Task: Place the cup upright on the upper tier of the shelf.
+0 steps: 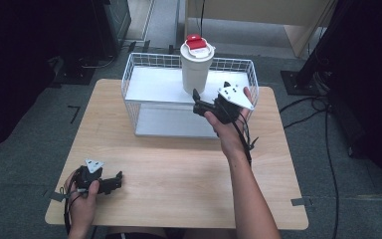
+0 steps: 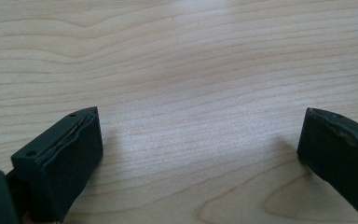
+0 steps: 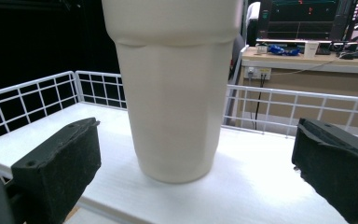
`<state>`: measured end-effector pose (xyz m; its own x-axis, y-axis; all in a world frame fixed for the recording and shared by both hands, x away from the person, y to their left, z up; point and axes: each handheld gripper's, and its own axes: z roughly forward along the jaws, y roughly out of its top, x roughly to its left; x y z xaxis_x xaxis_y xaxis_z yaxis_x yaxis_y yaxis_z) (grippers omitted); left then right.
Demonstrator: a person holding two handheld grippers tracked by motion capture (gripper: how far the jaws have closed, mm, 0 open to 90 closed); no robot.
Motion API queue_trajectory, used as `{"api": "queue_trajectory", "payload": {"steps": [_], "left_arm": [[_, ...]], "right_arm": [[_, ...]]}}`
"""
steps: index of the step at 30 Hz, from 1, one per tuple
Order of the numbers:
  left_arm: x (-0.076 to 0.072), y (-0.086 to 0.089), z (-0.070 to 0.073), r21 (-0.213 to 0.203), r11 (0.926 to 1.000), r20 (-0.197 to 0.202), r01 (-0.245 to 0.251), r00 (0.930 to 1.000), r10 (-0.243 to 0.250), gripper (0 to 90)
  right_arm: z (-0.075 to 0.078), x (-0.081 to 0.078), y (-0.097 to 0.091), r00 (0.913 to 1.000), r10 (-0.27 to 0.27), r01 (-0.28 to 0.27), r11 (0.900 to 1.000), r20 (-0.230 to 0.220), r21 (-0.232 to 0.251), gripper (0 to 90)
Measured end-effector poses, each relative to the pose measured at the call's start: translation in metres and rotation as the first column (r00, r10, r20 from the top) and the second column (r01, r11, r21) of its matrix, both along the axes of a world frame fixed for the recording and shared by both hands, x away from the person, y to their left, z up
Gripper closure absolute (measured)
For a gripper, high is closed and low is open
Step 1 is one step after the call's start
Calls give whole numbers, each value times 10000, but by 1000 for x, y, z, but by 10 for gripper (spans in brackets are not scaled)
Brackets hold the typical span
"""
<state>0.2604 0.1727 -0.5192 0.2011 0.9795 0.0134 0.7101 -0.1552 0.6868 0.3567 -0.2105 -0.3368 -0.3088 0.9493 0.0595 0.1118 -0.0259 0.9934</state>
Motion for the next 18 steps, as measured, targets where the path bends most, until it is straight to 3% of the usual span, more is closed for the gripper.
{"api": "queue_trajectory", "payload": {"steps": [18], "left_arm": [[0,0,0,10,10000,-2,8,10000,-8,5]], "right_arm": [[-24,-54,-43,9992,-342,343,9994,-196,57,11]]}}
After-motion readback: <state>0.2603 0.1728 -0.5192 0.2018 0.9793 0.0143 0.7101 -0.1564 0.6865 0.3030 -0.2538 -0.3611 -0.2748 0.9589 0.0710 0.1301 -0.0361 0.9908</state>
